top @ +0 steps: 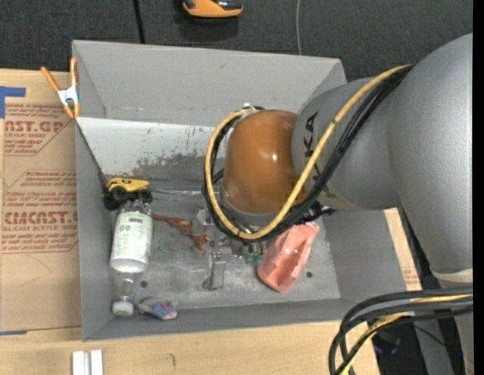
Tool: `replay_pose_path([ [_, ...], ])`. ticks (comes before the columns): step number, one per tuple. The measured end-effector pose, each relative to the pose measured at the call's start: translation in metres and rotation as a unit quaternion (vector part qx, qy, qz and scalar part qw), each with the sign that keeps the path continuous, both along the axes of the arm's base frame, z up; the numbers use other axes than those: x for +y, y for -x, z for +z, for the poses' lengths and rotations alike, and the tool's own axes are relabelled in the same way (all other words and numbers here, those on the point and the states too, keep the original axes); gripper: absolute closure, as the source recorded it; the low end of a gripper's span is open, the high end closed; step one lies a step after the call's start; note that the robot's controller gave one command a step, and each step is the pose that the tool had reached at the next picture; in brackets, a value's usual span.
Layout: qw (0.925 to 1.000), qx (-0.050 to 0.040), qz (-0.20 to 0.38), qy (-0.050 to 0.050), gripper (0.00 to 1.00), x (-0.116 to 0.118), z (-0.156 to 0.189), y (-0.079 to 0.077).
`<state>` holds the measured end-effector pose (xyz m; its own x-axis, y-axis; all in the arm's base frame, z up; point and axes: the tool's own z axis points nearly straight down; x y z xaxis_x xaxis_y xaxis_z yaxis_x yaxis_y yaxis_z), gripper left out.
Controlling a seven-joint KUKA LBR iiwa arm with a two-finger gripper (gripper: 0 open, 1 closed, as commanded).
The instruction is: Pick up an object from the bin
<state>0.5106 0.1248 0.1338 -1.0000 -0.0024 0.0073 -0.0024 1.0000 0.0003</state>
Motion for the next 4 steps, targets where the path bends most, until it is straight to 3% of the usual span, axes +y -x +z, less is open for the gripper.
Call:
replay_pose_path([
  [1, 1.0, -0.0035, -0.001, -0.001, 0.0, -0.001, 0.004, -0.002],
  [2, 0.9991, -0.0069, -0.042, -0.001, 0.0, 0.006, -0.06, -0.053],
  [3, 0.9974, -0.0045, -0.072, -0.001, 0.0, 0.005, -0.048, -0.053],
  [4, 0.9983, -0.006, -0.058, 0.0, 0.0, 0.006, -0.049, -0.053],
])
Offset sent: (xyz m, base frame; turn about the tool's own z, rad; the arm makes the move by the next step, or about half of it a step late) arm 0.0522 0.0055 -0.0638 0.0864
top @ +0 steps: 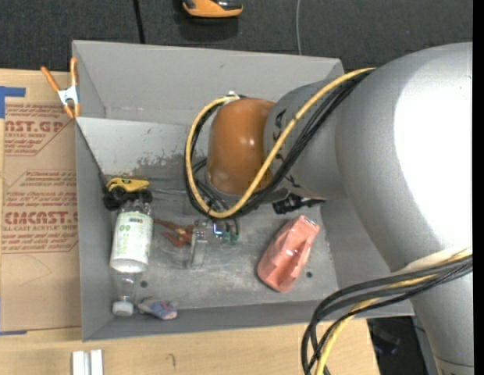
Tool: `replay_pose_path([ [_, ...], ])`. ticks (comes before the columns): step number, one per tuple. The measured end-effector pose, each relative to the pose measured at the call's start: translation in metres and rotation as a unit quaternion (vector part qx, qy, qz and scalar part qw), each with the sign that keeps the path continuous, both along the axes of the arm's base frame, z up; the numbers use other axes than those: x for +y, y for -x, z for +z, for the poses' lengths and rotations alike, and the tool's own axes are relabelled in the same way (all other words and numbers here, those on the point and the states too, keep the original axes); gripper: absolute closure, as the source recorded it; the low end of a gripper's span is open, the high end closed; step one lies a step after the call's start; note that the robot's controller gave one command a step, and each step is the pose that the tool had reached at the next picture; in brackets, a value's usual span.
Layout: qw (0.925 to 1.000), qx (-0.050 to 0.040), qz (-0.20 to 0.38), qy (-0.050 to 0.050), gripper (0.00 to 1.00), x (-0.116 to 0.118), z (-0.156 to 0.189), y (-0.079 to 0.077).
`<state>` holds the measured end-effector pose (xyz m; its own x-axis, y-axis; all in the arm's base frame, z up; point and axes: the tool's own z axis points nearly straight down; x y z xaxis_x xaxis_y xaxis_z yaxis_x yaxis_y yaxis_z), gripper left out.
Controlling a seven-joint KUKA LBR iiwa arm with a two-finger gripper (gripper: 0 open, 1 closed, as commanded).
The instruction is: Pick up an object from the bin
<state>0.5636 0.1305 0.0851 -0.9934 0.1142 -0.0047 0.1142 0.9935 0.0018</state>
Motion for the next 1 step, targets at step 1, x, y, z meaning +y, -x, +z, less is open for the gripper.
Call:
replay_pose_path([
  [1, 0.9939, 0.0017, -0.11, 0.0, 0.0, 0.0024, -0.0126, -0.0051],
])
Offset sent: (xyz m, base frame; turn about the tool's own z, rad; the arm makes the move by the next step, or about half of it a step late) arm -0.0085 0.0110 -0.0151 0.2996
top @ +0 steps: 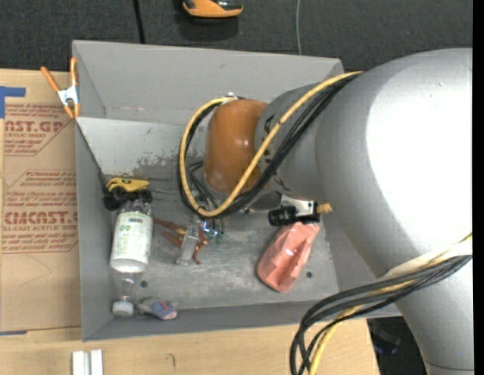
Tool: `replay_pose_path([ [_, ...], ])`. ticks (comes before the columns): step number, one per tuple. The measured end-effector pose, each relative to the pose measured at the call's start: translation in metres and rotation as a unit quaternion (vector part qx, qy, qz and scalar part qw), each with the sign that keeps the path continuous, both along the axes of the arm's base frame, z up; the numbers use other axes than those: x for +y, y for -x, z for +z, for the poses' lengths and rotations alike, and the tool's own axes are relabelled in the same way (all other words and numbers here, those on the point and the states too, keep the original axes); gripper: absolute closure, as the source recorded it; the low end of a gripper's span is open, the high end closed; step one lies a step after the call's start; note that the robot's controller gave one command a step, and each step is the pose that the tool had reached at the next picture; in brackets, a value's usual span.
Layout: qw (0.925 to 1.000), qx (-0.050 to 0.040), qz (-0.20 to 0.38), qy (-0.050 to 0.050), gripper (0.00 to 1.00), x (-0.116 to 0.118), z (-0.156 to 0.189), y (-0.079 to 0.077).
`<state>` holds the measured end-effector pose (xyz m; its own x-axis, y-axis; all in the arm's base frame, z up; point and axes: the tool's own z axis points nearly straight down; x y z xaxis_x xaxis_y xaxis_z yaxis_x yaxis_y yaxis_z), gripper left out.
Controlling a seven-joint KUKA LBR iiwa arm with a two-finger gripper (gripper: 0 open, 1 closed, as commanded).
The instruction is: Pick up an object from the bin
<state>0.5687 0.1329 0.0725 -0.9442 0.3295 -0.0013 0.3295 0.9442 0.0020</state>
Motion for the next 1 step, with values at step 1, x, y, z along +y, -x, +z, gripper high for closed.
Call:
replay_pose_path([
  [1, 0.9993, 0.0015, -0.038, 0.0, 1.0, 0.0095, -0.0034, 0.0141],
])
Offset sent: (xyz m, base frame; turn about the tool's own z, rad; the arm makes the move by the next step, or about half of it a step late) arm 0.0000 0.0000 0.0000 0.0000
